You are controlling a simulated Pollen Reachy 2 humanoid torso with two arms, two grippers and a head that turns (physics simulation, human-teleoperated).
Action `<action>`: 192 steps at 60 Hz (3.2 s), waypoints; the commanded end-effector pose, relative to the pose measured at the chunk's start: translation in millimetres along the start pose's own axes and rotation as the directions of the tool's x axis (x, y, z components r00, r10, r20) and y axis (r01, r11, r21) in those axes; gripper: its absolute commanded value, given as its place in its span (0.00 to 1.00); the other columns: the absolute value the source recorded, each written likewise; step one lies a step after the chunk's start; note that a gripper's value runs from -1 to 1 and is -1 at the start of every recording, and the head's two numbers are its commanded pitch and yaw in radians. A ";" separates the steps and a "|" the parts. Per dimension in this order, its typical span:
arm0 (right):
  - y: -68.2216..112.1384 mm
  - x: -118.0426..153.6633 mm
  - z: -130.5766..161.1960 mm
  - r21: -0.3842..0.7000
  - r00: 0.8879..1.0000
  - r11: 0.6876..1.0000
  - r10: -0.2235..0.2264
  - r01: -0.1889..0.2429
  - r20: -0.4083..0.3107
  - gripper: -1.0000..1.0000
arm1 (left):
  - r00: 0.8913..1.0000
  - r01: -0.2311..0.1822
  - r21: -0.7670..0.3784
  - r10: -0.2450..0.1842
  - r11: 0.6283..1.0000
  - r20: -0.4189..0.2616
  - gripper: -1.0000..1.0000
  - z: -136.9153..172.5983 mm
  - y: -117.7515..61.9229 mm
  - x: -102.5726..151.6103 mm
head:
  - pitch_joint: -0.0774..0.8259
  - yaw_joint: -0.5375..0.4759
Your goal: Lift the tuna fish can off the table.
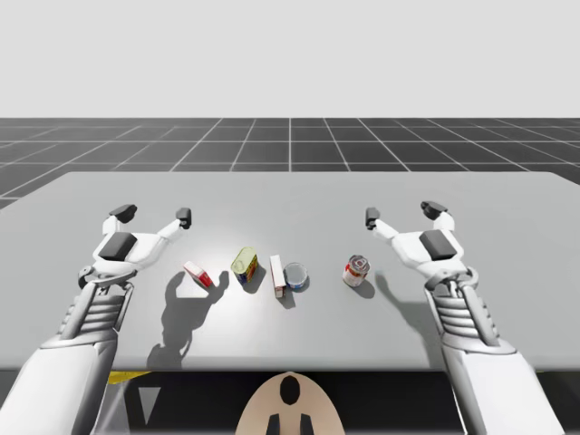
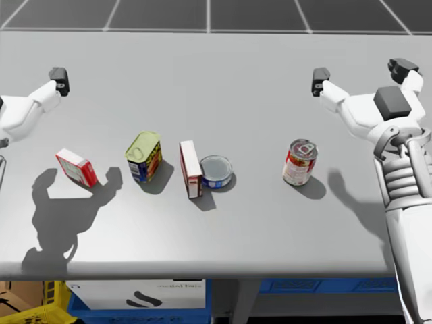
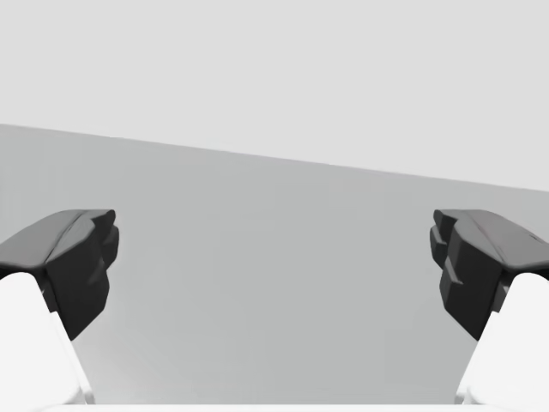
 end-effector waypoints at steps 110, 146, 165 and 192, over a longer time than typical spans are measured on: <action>195.6 -66.2 36.0 0.467 0.888 0.846 -0.014 0.255 -0.459 0.00 | 1.000 0.016 0.018 -0.016 1.000 -0.001 0.00 -0.8 -2.0 -3.7 | 0.89 0.53; 216.5 -71.9 18.4 0.538 0.869 0.784 -0.004 0.310 -0.496 0.00 | 1.000 0.018 0.020 -0.018 1.000 0.001 0.00 -0.3 -1.6 -2.4 | 0.89 0.53; 211.0 -77.2 22.0 0.548 0.855 0.757 -0.024 0.355 -0.519 1.00 | 0.999 0.034 0.025 -0.034 0.999 0.005 0.00 0.0 -2.6 -3.4 | 0.88 0.53; 210.3 -76.9 25.4 0.567 0.858 0.746 -0.011 0.349 -0.514 1.00 | 0.999 0.042 0.023 -0.041 0.999 -0.010 0.00 -2.3 -5.0 -8.2 | 0.49 0.54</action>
